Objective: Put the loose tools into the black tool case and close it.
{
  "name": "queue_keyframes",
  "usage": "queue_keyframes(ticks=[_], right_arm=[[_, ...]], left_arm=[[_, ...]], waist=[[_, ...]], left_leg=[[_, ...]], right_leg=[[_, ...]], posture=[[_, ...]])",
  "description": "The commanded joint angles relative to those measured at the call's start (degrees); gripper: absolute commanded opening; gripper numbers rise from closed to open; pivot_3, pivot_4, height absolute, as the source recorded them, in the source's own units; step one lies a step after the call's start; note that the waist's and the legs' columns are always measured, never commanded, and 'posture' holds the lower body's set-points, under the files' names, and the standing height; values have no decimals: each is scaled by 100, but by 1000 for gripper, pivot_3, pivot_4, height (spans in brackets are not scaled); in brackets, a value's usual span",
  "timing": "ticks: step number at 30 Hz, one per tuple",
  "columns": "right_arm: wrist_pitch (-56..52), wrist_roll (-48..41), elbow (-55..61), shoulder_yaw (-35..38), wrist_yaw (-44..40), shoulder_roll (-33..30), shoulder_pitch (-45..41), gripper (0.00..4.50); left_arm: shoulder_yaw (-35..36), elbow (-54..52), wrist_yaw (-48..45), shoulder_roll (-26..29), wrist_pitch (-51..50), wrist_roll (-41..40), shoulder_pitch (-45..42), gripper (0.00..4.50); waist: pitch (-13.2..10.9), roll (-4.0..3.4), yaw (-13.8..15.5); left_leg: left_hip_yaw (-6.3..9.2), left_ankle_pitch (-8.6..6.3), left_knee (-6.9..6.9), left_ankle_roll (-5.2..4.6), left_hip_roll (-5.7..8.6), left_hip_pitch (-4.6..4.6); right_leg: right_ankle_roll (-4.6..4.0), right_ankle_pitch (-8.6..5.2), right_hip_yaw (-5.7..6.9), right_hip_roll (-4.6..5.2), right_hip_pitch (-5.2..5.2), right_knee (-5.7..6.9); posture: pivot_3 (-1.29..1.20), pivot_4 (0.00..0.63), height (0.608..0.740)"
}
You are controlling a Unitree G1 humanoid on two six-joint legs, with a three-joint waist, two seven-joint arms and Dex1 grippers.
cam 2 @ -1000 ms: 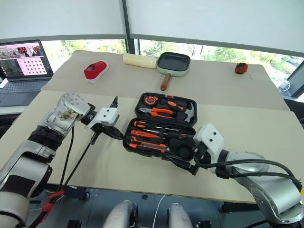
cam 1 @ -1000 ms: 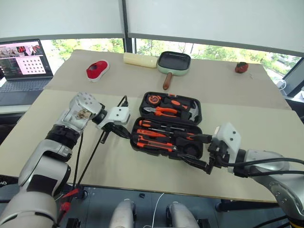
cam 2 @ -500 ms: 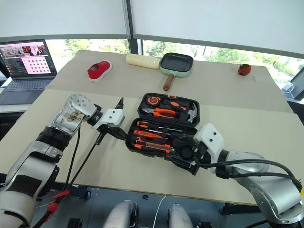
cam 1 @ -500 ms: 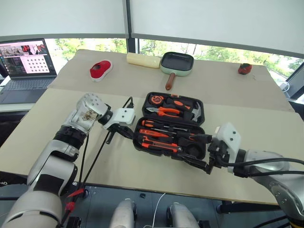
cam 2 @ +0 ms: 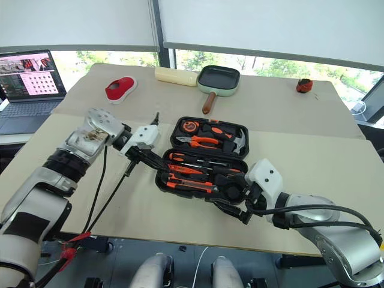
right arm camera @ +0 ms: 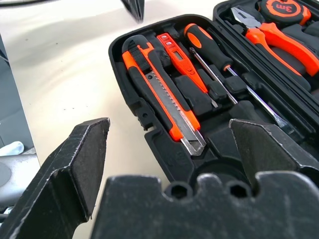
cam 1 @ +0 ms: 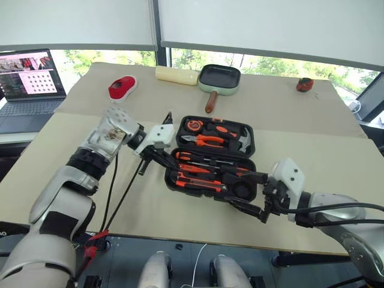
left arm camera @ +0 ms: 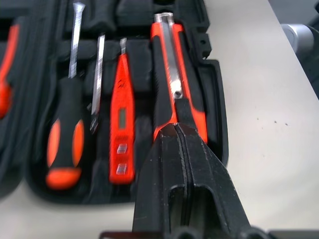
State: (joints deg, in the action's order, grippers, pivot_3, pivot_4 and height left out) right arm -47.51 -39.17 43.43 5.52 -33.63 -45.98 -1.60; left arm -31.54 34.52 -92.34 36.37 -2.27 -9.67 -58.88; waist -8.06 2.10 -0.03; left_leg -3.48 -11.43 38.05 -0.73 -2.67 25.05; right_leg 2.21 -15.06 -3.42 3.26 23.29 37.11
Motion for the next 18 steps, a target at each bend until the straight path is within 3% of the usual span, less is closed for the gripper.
queue_keyframes(ticks=[1,10,18], right_arm=[[70,-14,191,166,47,4,-22,4500],[70,4,217,144,119,65,8,4500],[32,-69,369,991,80,-110,677,4500]], left_arm=[[-89,156,58,-29,600,664,186,27],[-125,702,392,-376,1228,1463,451,27],[1095,187,299,-592,631,477,463,27]], waist=[[0,0,-20],[15,-19,23],[14,-18,84]], left_leg=[[0,0,0,0,-1,0],[-1,0,0,0,2,-26],[-1,1,5,0,7,-35]], right_leg=[[-1,0,0,-1,0,0],[-1,0,0,4,-25,0],[5,0,-1,11,-44,-4]], posture=[[0,150,740],[0,150,740],[0,150,740]])
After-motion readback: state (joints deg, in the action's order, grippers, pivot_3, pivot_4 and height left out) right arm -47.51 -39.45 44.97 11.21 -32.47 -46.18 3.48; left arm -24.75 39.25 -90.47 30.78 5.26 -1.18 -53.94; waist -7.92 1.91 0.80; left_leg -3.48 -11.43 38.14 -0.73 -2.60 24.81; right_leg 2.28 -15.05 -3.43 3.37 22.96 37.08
